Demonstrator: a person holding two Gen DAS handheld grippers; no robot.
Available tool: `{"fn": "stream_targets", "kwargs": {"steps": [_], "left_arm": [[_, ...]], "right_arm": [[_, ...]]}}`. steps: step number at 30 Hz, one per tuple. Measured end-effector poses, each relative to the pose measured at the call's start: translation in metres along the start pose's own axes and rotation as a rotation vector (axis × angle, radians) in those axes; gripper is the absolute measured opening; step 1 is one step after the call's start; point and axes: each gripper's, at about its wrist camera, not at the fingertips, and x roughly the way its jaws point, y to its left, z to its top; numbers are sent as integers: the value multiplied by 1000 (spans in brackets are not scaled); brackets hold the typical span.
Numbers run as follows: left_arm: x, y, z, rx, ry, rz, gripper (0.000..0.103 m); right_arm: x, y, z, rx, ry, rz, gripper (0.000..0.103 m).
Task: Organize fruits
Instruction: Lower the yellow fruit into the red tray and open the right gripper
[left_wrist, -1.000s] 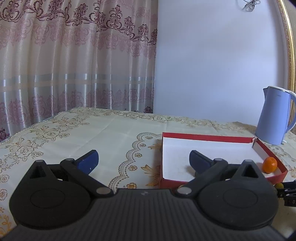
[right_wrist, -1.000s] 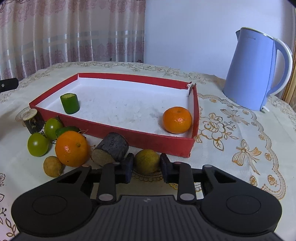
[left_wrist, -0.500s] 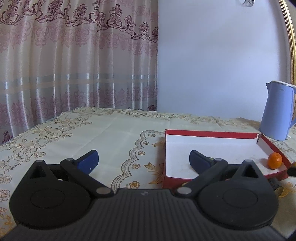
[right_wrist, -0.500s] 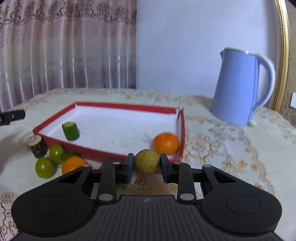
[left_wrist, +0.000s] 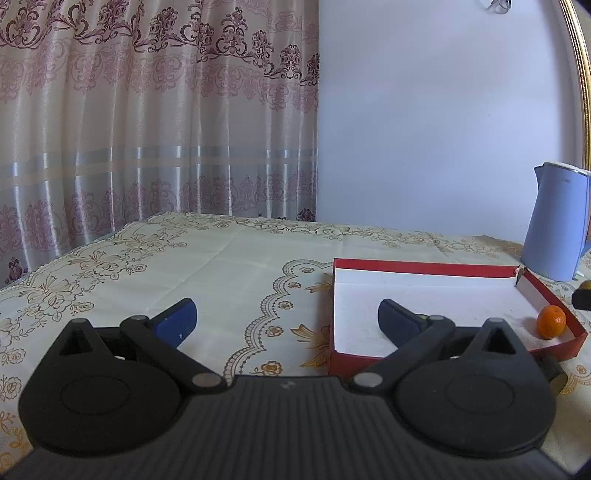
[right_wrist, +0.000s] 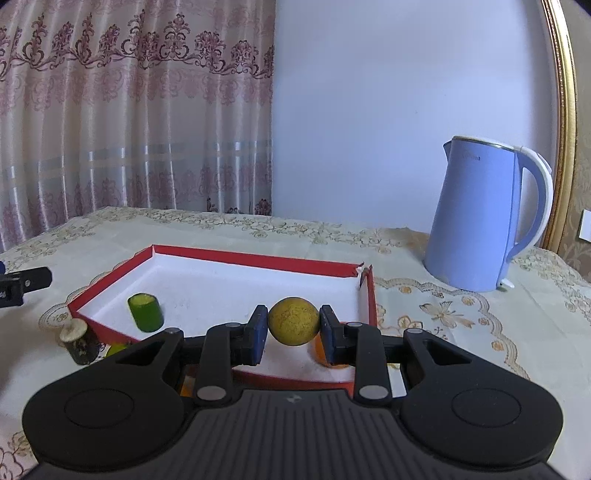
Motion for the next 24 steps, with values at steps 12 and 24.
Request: {"fn": "stream_targets", "kwargs": {"steps": [12, 24], "left_arm": [[2, -1, 0, -4, 7, -1, 103], [2, -2, -1, -5, 9, 0, 103]], "right_arm": [[25, 1, 1, 5, 19, -9, 29], [50, -6, -3, 35, 66, -12, 29]]}}
